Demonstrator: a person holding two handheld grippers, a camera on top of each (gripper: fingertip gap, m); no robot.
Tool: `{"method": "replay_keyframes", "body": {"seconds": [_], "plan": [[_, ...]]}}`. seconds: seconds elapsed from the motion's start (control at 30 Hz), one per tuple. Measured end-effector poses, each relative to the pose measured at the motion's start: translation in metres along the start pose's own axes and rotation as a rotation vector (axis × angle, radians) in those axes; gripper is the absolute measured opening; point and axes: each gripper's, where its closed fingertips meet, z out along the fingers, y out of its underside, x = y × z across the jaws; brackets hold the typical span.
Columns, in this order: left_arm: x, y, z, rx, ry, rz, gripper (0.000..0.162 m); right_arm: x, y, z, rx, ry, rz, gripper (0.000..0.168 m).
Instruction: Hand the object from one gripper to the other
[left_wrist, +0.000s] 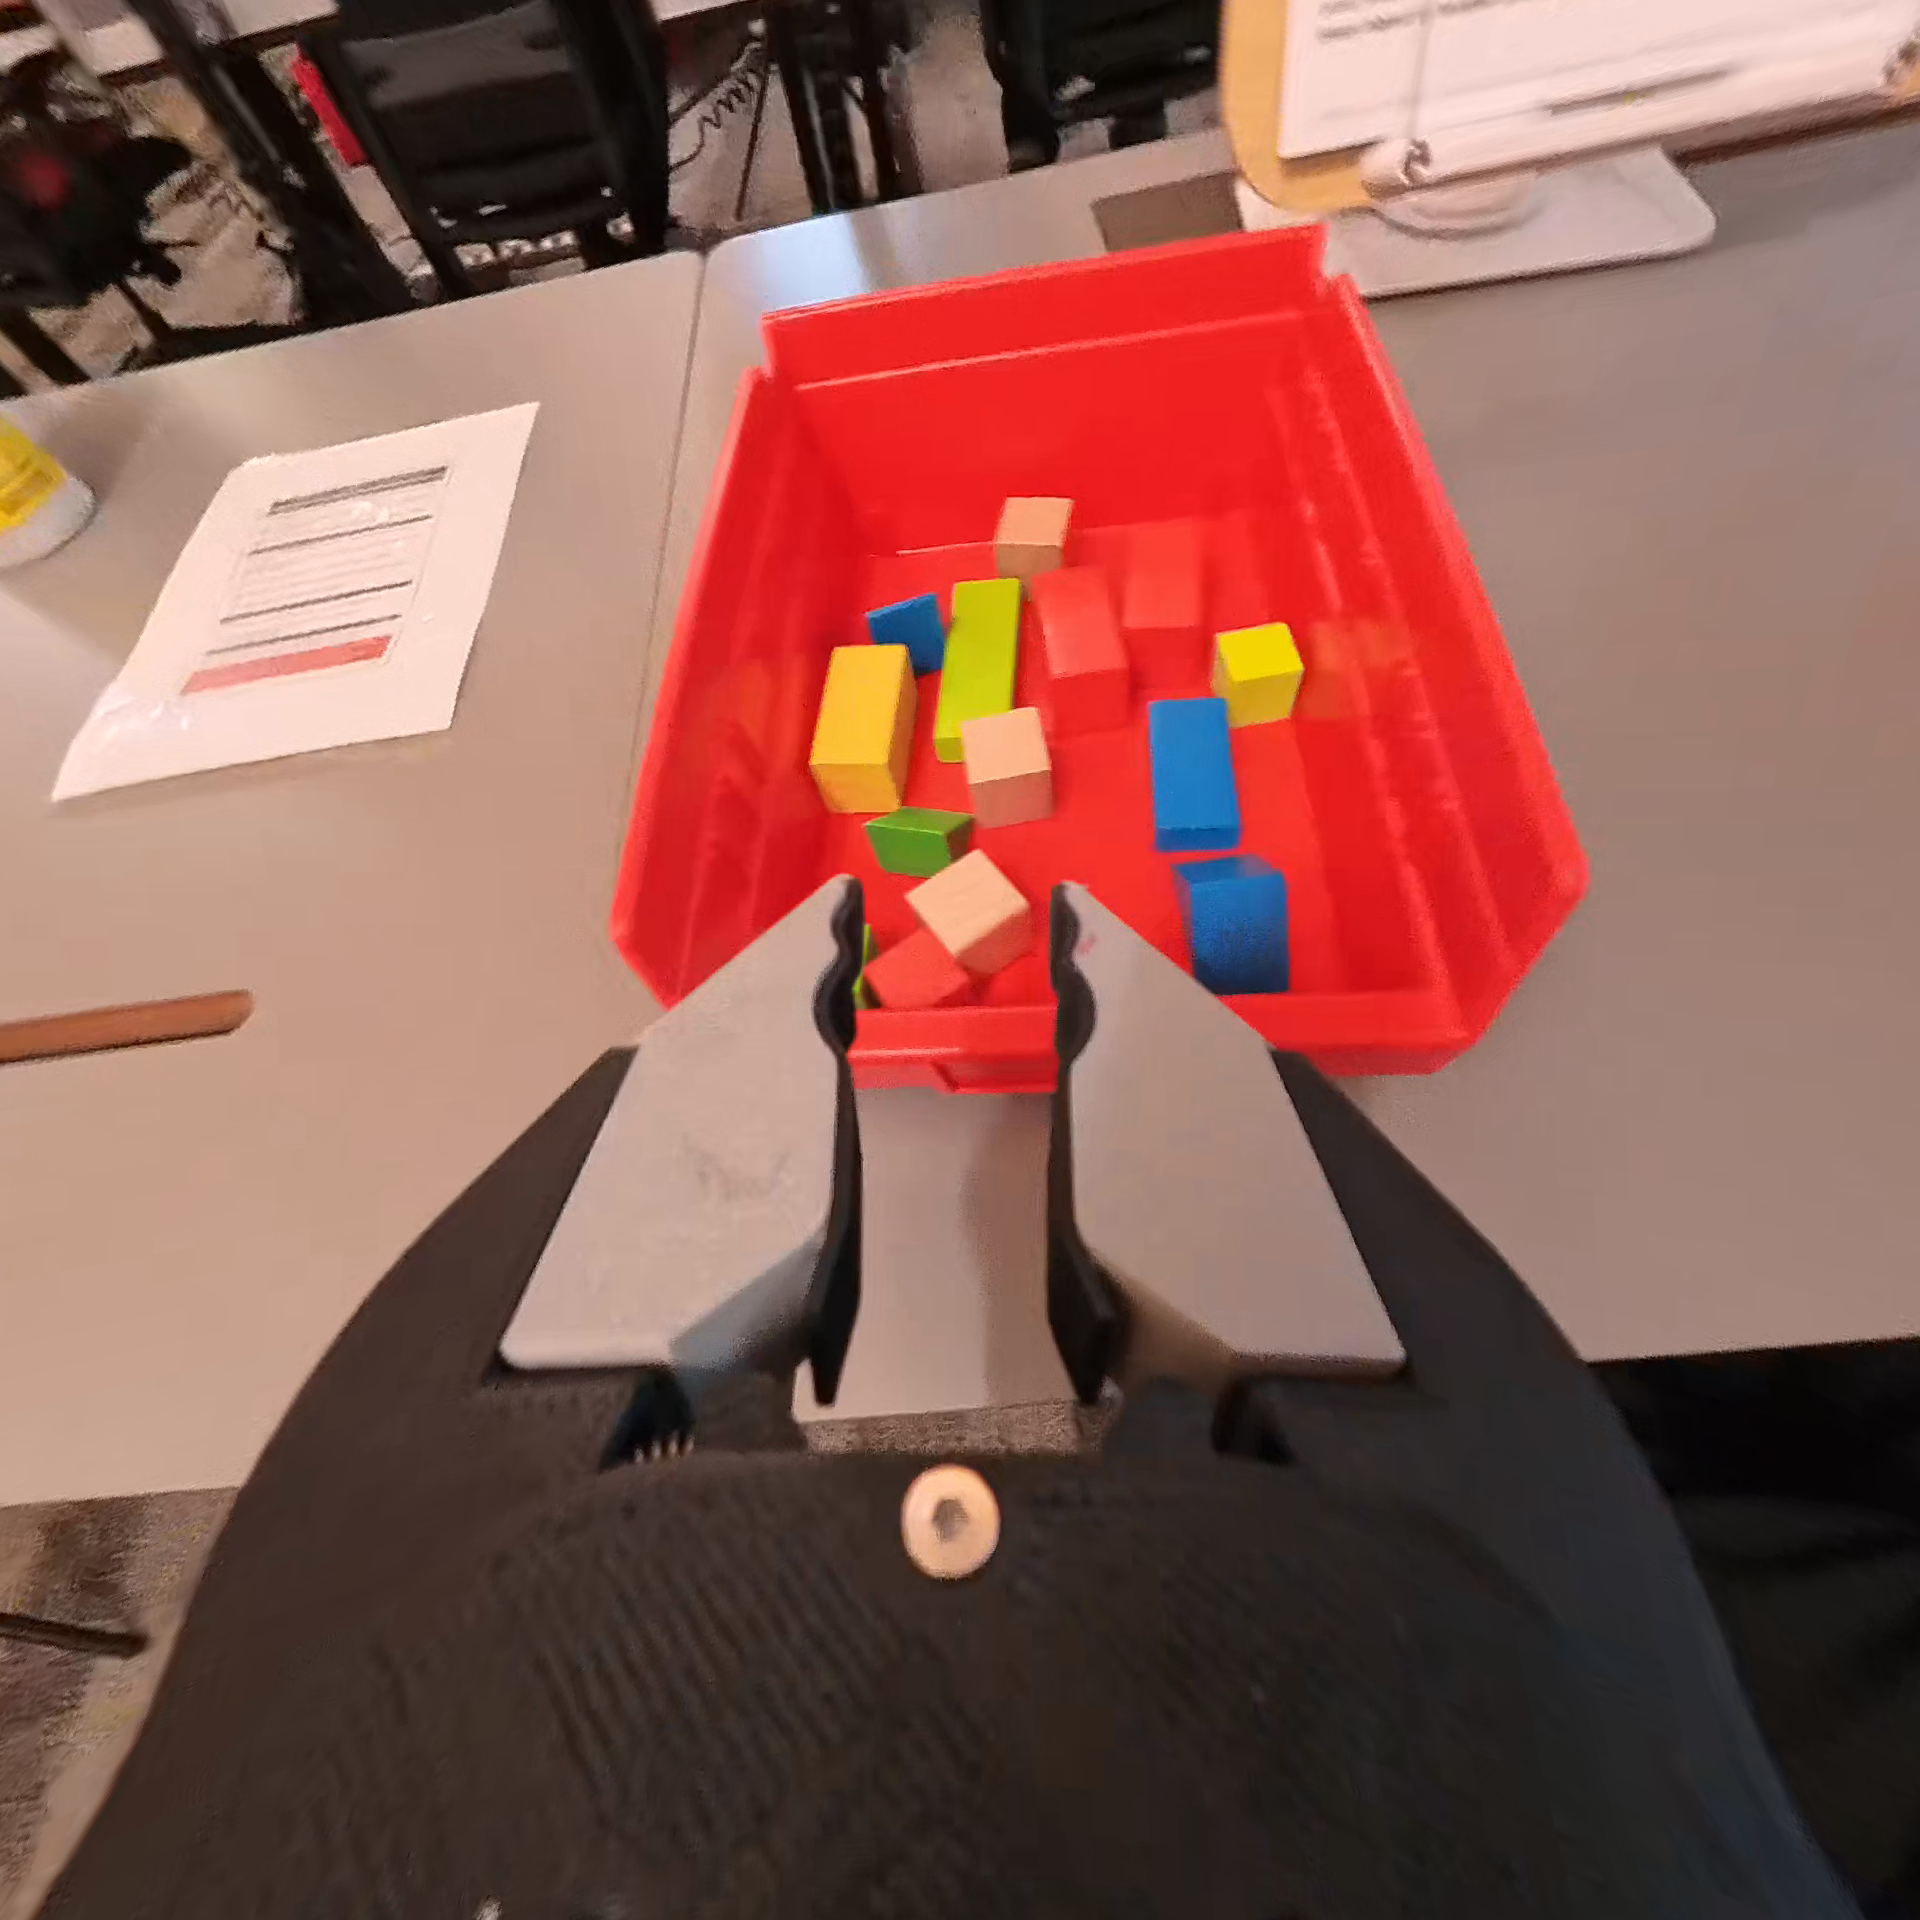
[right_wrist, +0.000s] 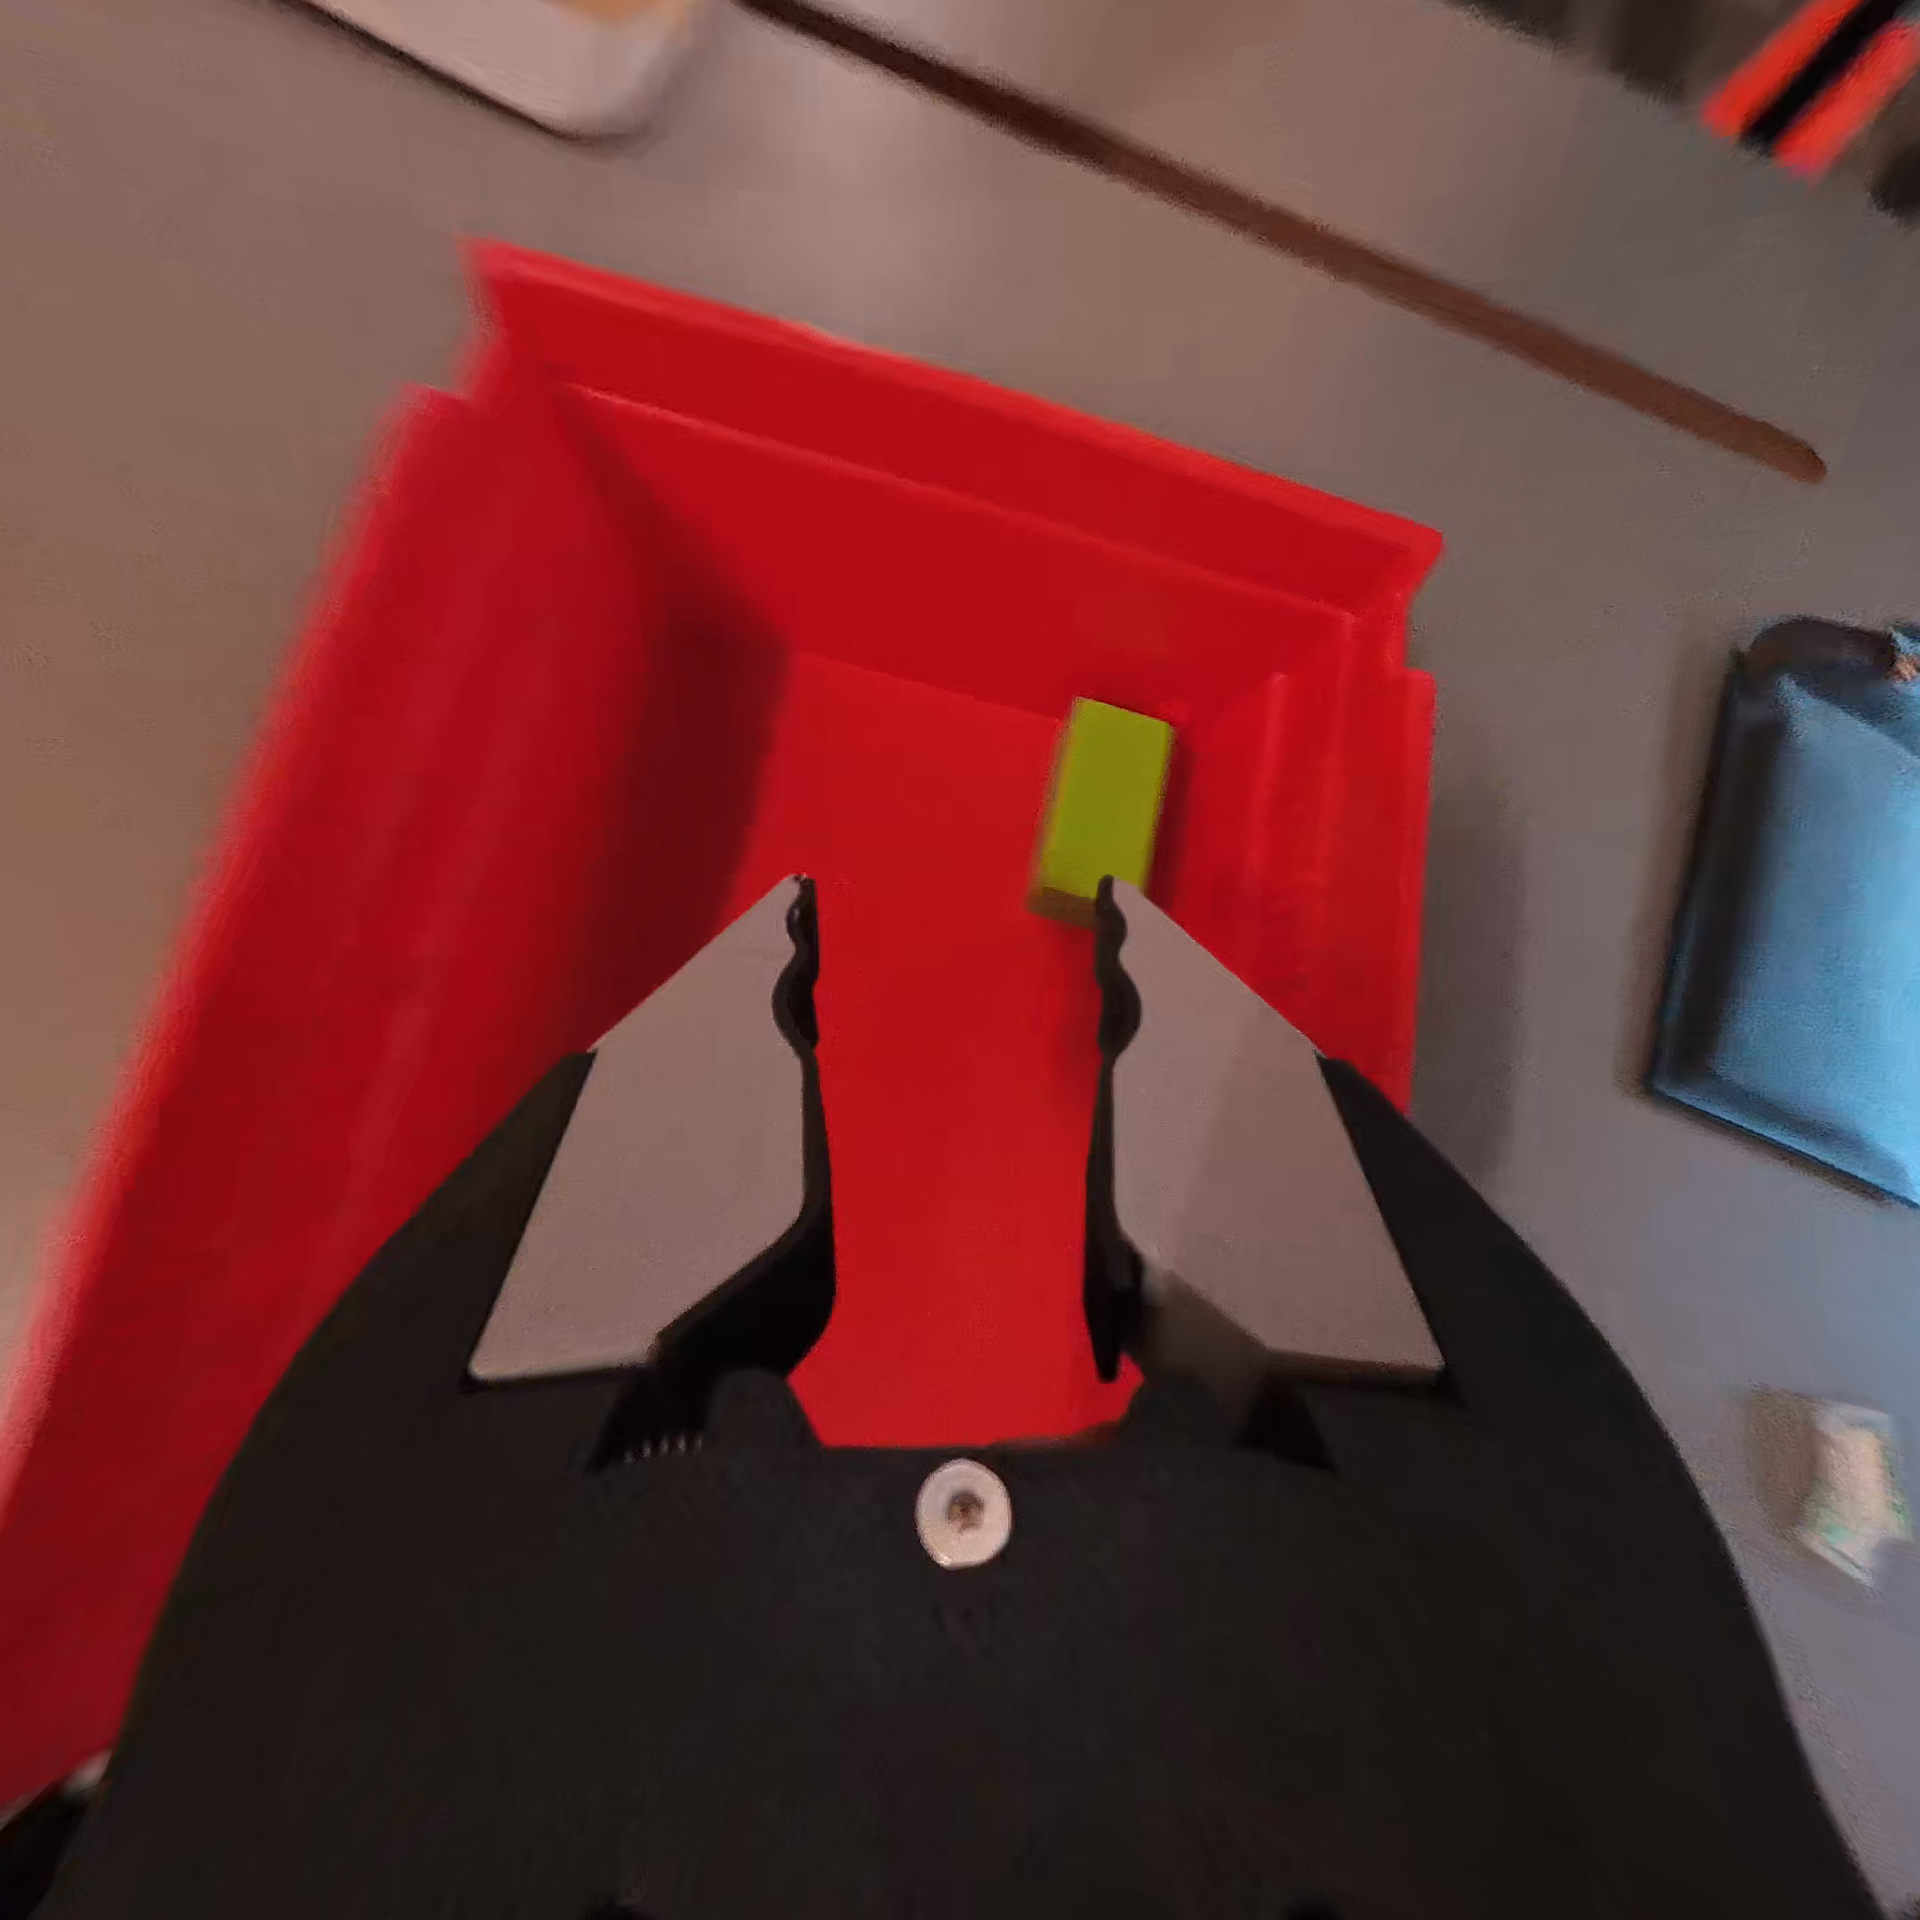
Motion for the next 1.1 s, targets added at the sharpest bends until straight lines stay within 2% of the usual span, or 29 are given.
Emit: {"method": "replay_keyframes", "body": {"seconds": [0.03, 0.17, 0.23, 0.3, 0.37, 0.43, 0.5, 0.67, 0.73, 0.9, 1.0, 1.1], "plan": [[-0.007, 0.001, 0.0, 0.003, 0.004, -0.039, 0.036, -0.014, -0.004, -0.017, 0.065, -0.052, -0.003, 0.051], [-0.008, -0.001, 0.026, -0.036, 0.092, -0.096, 0.04, -0.08, -0.011, -0.075, 0.257, -0.313, -0.044, 0.049], [0.006, 0.0, 0.049, -0.12, 0.173, -0.079, 0.04, -0.12, -0.004, -0.101, 0.306, -0.531, -0.061, 0.048], [0.017, 0.002, 0.073, -0.217, 0.223, -0.055, 0.042, -0.143, 0.003, -0.117, 0.32, -0.662, -0.058, 0.048], [0.019, 0.003, 0.097, -0.288, 0.215, -0.021, 0.036, -0.149, 0.004, -0.124, 0.292, -0.677, -0.087, 0.052], [0.022, 0.007, 0.117, -0.366, 0.209, -0.018, 0.035, -0.147, 0.001, -0.134, 0.345, -0.648, -0.101, 0.051], [0.022, 0.017, 0.135, -0.458, 0.192, -0.018, 0.039, -0.147, -0.001, -0.144, 0.381, -0.652, -0.091, 0.049], [0.022, 0.052, 0.162, -0.662, 0.144, 0.01, 0.035, -0.136, 0.006, -0.153, 0.404, -0.611, -0.104, 0.051], [0.026, 0.048, 0.164, -0.637, 0.176, -0.023, 0.034, -0.127, 0.009, -0.156, 0.409, -0.585, -0.1, 0.051], [0.021, 0.047, 0.162, -0.605, 0.117, 0.113, 0.032, -0.116, 0.003, -0.18, 0.5, -0.636, -0.052, 0.048], [0.018, 0.028, 0.158, -0.468, 0.055, 0.186, 0.032, -0.123, 0.001, -0.189, 0.521, -0.703, -0.038, 0.046], [0.021, -0.01, 0.136, -0.254, -0.03, 0.281, 0.033, -0.138, 0.007, -0.187, 0.476, -0.746, -0.078, 0.047]]}}
